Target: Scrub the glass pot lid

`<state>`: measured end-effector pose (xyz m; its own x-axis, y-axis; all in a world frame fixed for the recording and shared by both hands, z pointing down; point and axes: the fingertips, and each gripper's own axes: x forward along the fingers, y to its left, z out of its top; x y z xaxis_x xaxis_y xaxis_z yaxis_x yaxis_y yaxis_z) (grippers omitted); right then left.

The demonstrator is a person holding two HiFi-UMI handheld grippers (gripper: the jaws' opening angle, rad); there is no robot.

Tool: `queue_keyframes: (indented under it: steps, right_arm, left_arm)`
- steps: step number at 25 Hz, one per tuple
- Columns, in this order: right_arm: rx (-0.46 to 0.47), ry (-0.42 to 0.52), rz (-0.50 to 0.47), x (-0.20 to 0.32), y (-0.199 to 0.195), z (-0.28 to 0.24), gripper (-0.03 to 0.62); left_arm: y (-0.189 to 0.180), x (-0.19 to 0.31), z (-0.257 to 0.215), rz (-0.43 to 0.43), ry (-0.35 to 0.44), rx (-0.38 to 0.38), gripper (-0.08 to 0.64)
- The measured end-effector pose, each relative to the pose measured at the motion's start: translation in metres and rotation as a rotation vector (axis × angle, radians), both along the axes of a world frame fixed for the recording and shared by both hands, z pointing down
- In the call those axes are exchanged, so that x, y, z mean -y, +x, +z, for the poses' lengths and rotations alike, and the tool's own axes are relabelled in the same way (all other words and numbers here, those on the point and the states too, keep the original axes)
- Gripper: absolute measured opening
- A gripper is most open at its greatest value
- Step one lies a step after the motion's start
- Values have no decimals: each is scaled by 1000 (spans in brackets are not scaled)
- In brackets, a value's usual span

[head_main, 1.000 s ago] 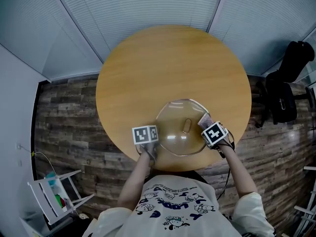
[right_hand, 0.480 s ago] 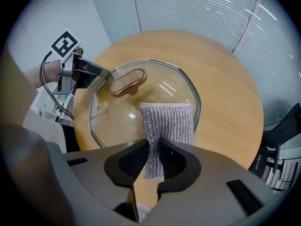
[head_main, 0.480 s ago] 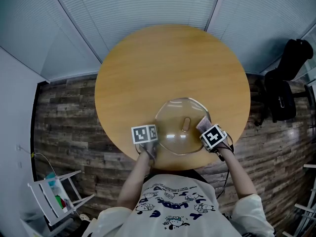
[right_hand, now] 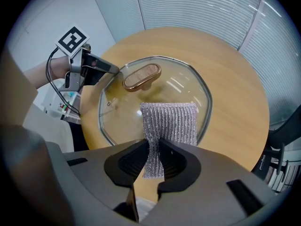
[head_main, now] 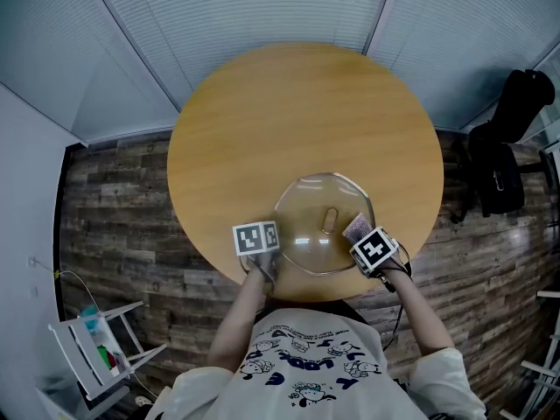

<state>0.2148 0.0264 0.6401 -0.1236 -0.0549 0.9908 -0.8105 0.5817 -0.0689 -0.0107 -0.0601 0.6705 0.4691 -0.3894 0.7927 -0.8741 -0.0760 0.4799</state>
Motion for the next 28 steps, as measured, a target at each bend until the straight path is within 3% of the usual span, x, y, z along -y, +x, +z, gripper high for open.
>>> queue_keyframes:
  steps: [28]
  right_arm:
    - [85, -67, -13, -29, -40, 1, 75]
  left_arm:
    - [0, -1, 0, -5, 6, -2, 58]
